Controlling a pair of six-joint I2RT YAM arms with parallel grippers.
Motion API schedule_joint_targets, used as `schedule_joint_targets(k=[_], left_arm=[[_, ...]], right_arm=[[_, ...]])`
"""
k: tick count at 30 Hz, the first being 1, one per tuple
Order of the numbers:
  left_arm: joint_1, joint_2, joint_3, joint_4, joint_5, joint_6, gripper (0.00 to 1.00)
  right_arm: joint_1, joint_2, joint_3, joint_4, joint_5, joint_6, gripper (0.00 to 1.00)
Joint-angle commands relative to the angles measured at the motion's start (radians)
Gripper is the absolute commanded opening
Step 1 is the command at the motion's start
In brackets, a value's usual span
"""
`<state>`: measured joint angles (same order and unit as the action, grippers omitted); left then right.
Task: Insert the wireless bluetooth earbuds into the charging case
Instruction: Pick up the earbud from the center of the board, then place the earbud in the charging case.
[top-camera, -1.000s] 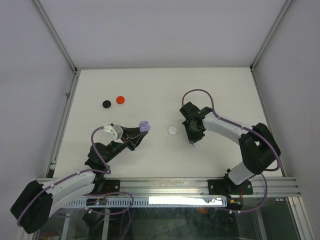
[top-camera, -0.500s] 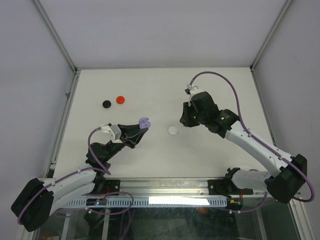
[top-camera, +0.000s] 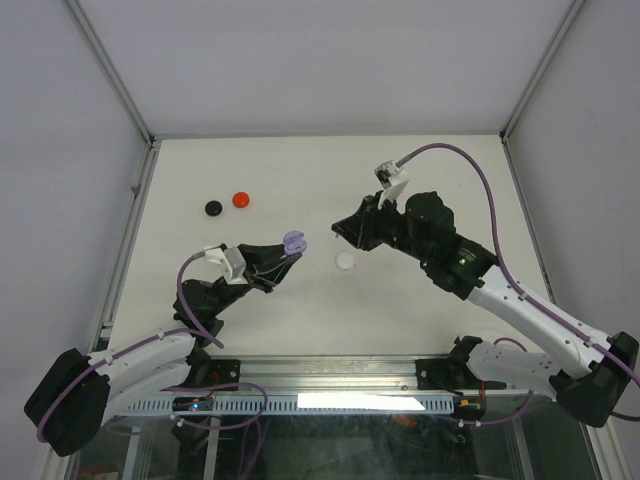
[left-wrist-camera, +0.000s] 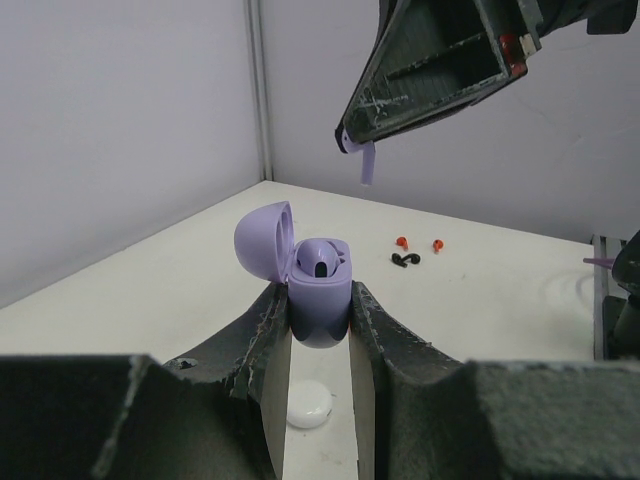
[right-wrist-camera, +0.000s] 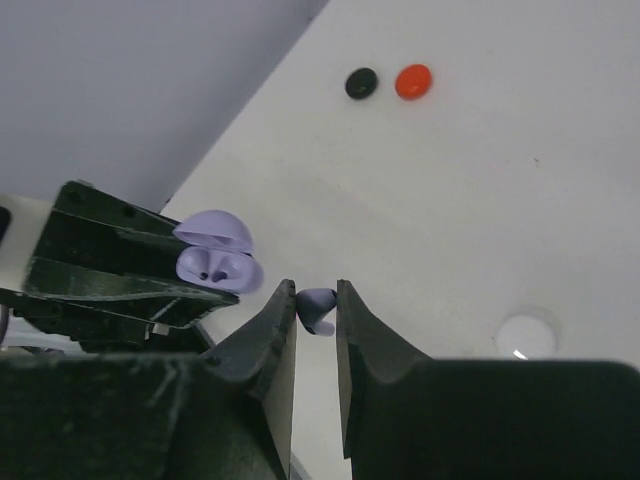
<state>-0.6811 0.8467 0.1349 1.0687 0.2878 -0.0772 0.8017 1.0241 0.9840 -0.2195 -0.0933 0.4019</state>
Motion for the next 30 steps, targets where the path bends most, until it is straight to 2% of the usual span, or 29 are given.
schedule_joint_targets(k=[1, 8, 30], left_arm=[[-0.006, 0.006, 0.039, 0.079, 0.054, 0.035, 0.04], [-0.008, 0.020, 0.048, 0.112, 0.099, 0.038, 0.03], [-0.006, 0.016, 0.048, 0.137, 0.113, 0.004, 0.03]], right_arm=[[0.043, -0.009, 0.008, 0.203, -0.079, 0.023, 0.09], [0.113, 0.012, -0.002, 0.306, -0.100, 0.010, 0.09], [0.190, 0.095, -0.007, 0.319, -0.045, -0.011, 0.09]])
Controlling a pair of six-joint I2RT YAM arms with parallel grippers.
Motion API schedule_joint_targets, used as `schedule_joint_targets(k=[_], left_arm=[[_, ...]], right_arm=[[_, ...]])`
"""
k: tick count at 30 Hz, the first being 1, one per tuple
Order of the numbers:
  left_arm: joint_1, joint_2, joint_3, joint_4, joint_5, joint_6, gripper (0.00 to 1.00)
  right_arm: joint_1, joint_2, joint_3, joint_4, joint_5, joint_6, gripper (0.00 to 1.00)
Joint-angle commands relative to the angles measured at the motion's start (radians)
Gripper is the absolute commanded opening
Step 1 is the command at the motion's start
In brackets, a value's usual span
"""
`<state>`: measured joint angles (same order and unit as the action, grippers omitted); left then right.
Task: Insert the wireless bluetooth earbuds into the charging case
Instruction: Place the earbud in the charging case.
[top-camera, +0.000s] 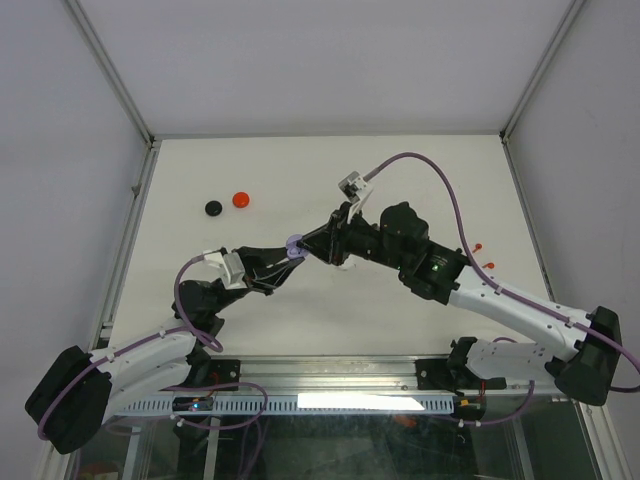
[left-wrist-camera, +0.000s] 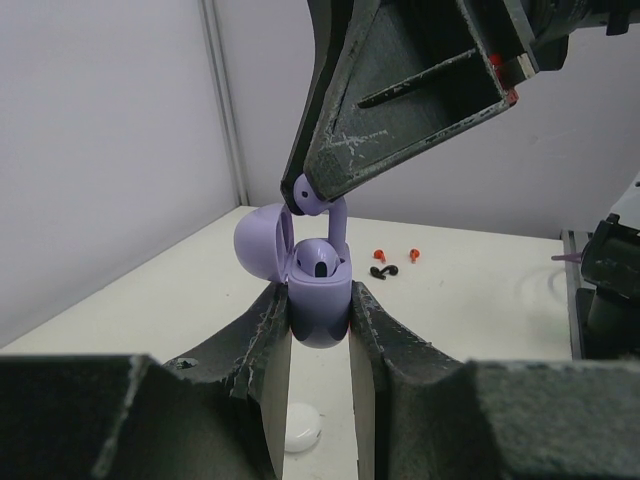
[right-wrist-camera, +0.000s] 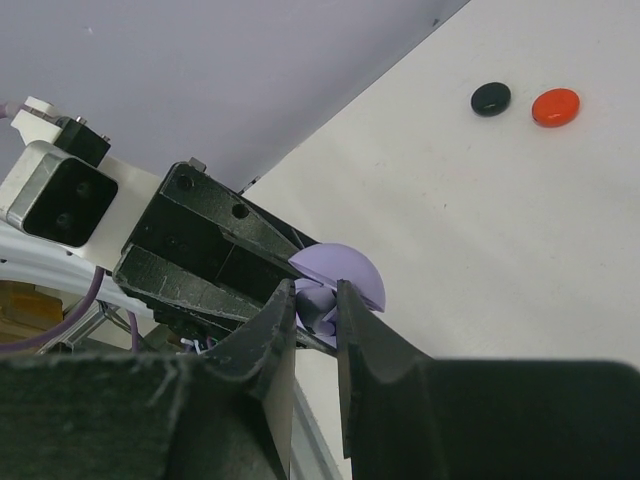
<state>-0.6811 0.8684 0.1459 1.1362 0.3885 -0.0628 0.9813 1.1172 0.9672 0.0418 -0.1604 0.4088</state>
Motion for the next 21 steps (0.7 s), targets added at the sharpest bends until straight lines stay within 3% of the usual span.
schedule_joint_targets(k=[1, 8, 21], left_arm=[[-0.007, -0.005, 0.037, 0.069, 0.009, -0.012, 0.03], [-0.006, -0.002, 0.025, 0.095, -0.034, -0.032, 0.03], [-0.007, 0.017, 0.018, 0.092, -0.069, -0.041, 0.02]], right_arm=[[0.012, 0.003, 0.010, 0.057, 0.020, -0.018, 0.09], [0.026, 0.013, 0.012, 0.038, 0.043, -0.027, 0.10], [0.053, 0.004, 0.028, -0.019, 0.133, -0.045, 0.33]])
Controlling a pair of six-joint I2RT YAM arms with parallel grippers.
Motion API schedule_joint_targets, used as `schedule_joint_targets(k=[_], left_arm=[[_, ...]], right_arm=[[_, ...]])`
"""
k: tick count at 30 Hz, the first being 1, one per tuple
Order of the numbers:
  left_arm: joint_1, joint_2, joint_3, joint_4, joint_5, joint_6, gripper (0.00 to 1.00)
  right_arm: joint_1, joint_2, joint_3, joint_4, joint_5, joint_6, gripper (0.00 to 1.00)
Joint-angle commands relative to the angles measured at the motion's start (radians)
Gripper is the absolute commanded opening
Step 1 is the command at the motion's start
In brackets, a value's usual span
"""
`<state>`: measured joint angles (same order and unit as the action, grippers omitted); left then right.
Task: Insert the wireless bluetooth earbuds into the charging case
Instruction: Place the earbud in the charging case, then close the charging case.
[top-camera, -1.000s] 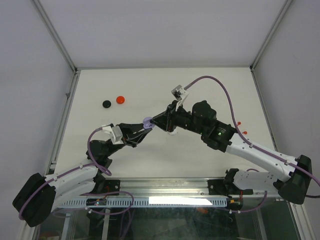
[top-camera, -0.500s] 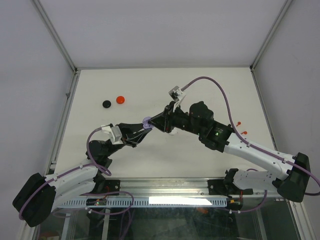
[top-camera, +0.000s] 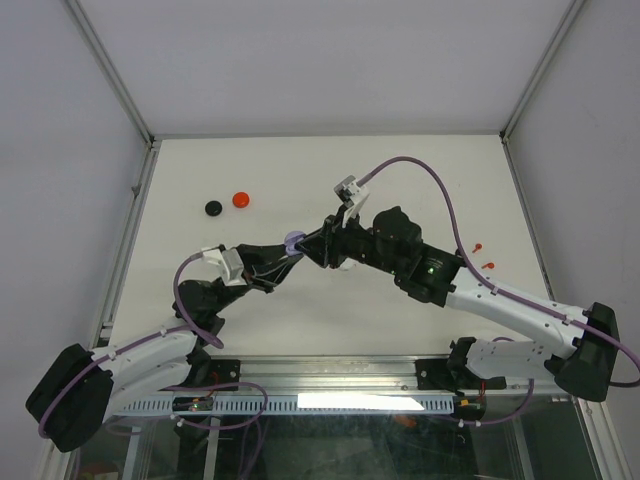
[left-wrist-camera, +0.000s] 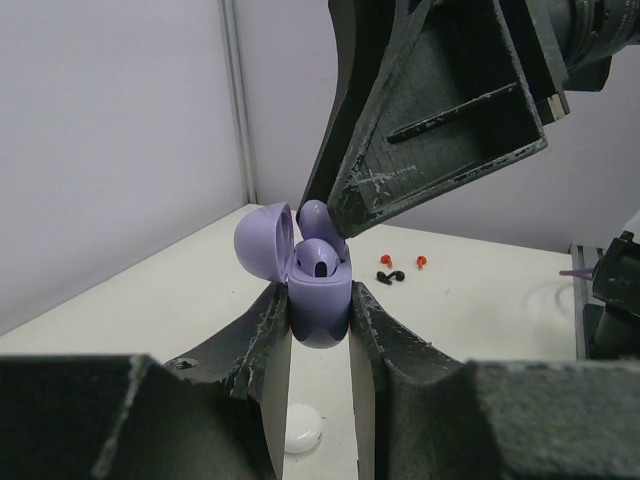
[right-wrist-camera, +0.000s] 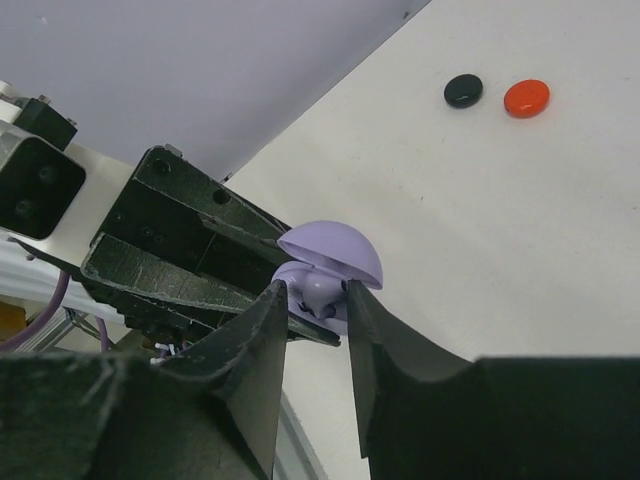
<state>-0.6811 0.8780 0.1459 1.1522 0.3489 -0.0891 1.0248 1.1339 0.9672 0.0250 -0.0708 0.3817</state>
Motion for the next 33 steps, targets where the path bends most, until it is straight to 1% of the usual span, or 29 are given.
schedule_joint_targets(k=[1, 6, 11, 13, 20, 23, 26, 28, 33], left_arm=[[-0.006, 0.010, 0.015, 0.078, -0.030, -0.016, 0.02], [-0.005, 0.015, 0.000, 0.081, -0.036, -0.022, 0.02], [-0.006, 0.017, -0.022, 0.079, -0.034, -0.034, 0.02], [-0.006, 0.015, -0.027, 0.077, -0.025, -0.040, 0.02], [-0.007, 0.025, -0.025, 0.066, 0.067, -0.068, 0.02], [-0.007, 0.038, -0.020, 0.083, 0.113, -0.091, 0.02], [-0.006, 0.052, -0.007, 0.100, 0.167, -0.109, 0.02], [-0.006, 0.059, 0.002, 0.104, 0.189, -0.120, 0.02], [-0.006, 0.076, 0.001, 0.150, 0.184, -0.139, 0.02]], right_arm=[[0.009, -0.019, 0.027, -0.005, 0.050, -0.019, 0.34], [0.009, -0.043, 0.034, -0.037, 0.084, -0.027, 0.40], [0.008, -0.065, 0.059, -0.082, 0.087, -0.056, 0.49], [0.004, -0.068, 0.069, -0.096, 0.066, -0.069, 0.54], [-0.043, -0.032, 0.125, -0.160, -0.135, -0.120, 0.68], [-0.077, -0.008, 0.128, -0.150, -0.252, -0.106, 0.72], [-0.102, 0.009, 0.123, -0.142, -0.306, -0.103, 0.76], [-0.119, 0.025, 0.130, -0.147, -0.355, -0.105, 0.77], [-0.142, 0.061, 0.140, -0.160, -0.456, -0.111, 0.79]])
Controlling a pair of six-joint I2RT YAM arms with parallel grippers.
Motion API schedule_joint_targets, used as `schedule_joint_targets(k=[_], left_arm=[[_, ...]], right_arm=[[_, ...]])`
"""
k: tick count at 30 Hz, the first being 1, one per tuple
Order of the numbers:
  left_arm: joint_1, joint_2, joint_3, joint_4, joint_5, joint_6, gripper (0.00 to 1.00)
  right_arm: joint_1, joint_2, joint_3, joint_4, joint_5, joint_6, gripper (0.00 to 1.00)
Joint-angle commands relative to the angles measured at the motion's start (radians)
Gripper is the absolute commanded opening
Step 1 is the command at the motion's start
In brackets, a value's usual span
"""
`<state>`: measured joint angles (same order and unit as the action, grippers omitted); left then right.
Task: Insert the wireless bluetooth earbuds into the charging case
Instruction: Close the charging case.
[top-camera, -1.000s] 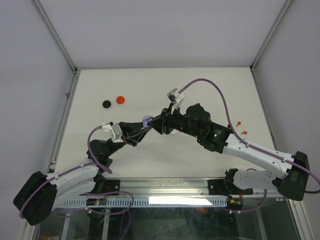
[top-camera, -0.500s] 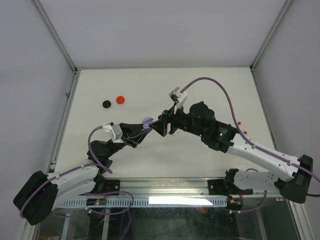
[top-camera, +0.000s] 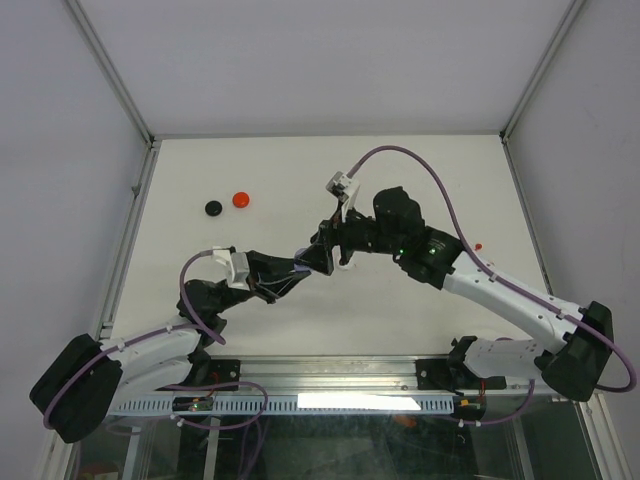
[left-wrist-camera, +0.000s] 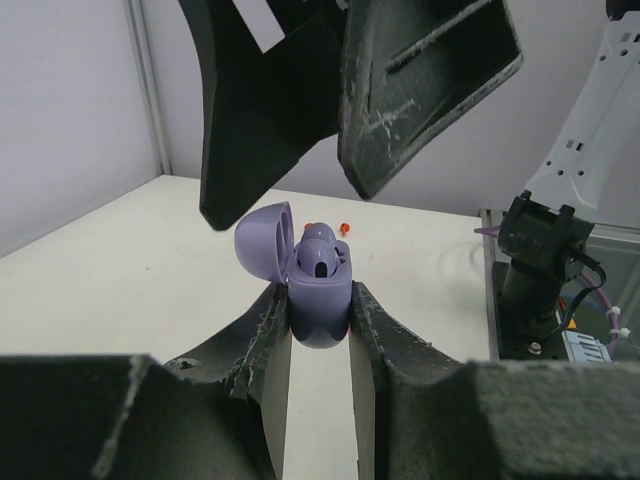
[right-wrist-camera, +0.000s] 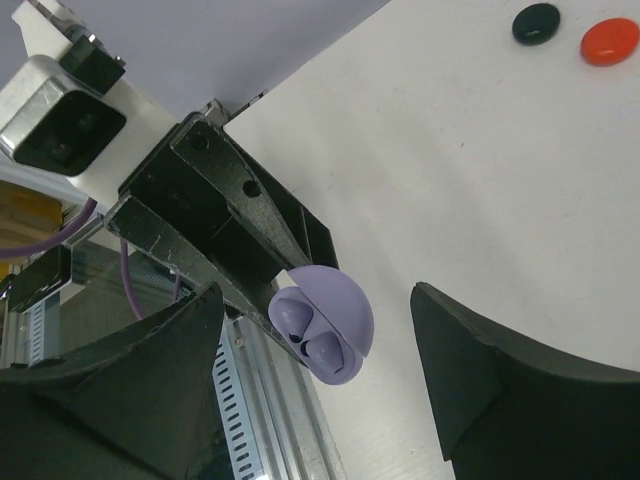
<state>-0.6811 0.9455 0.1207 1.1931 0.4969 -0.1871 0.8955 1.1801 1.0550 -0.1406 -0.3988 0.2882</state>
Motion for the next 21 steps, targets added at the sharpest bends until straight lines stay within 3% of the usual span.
schedule_joint_targets(k=[1, 11, 21], left_arm=[[-0.006, 0.013, 0.028, 0.112, 0.034, -0.043, 0.02], [-0.006, 0.058, 0.024, 0.114, -0.038, -0.067, 0.02], [-0.005, 0.089, -0.017, 0.061, -0.129, -0.117, 0.02]], right_arm=[[-0.015, 0.024, 0.054, -0.001, -0.146, -0.019, 0.79], [-0.033, 0.032, 0.043, -0.006, -0.281, -0.039, 0.75], [-0.064, -0.016, 0.009, 0.005, -0.290, -0.054, 0.74]])
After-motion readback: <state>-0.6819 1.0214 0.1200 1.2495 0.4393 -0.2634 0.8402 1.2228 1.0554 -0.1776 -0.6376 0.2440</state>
